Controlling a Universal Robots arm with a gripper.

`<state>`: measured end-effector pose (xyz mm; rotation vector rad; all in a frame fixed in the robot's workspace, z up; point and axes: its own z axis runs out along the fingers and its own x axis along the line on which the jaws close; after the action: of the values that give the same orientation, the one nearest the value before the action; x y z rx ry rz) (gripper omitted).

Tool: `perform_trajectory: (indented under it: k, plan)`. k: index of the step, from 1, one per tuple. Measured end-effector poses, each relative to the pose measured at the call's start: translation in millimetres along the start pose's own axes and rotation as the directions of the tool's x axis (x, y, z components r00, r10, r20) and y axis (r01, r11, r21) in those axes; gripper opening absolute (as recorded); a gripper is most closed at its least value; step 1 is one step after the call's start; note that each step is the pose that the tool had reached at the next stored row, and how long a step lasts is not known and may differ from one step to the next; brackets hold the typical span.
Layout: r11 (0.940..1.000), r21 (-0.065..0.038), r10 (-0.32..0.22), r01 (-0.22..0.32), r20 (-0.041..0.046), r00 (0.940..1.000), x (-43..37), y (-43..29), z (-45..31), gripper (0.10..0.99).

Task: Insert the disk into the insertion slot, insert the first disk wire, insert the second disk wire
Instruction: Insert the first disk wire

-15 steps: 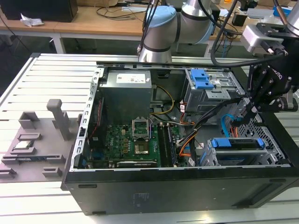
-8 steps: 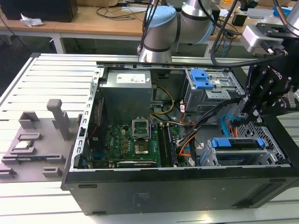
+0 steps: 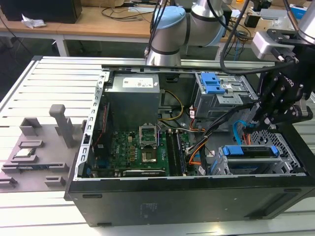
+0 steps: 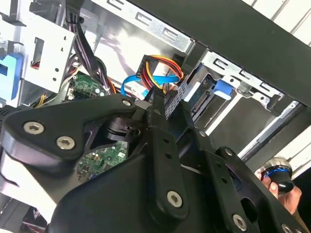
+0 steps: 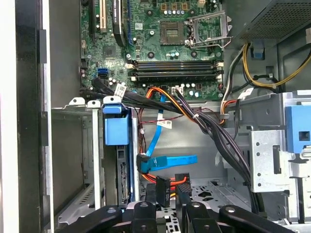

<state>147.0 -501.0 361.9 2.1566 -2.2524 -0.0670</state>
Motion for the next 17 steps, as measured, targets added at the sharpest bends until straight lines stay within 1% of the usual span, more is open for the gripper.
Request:
perform_trajectory:
  k: [4, 6, 11, 12, 14, 17]
  plan:
    - [1.0000, 0.000, 0.000, 0.000, -0.0090, 1.0000, -0.5, -0.3, 7.2, 0.302]
    - [1.0000, 0.001, 0.000, 0.000, -0.0106, 0.9999, -0.5, -0.3, 7.5, 0.302]
    - [1.0000, 0.000, 0.001, 0.000, -0.0112, 0.9999, -0.5, -0.3, 7.7, 0.302]
    - [1.0000, 0.001, 0.001, -0.001, -0.0114, 0.9999, -0.5, -0.3, 7.7, 0.286]
    - [1.0000, 0.000, 0.001, -0.001, -0.0119, 0.9999, -0.5, -0.3, 7.7, 0.169]
    - [1.0000, 0.001, 0.001, -0.001, -0.0125, 0.9999, -0.5, -0.3, 7.7, 0.169]
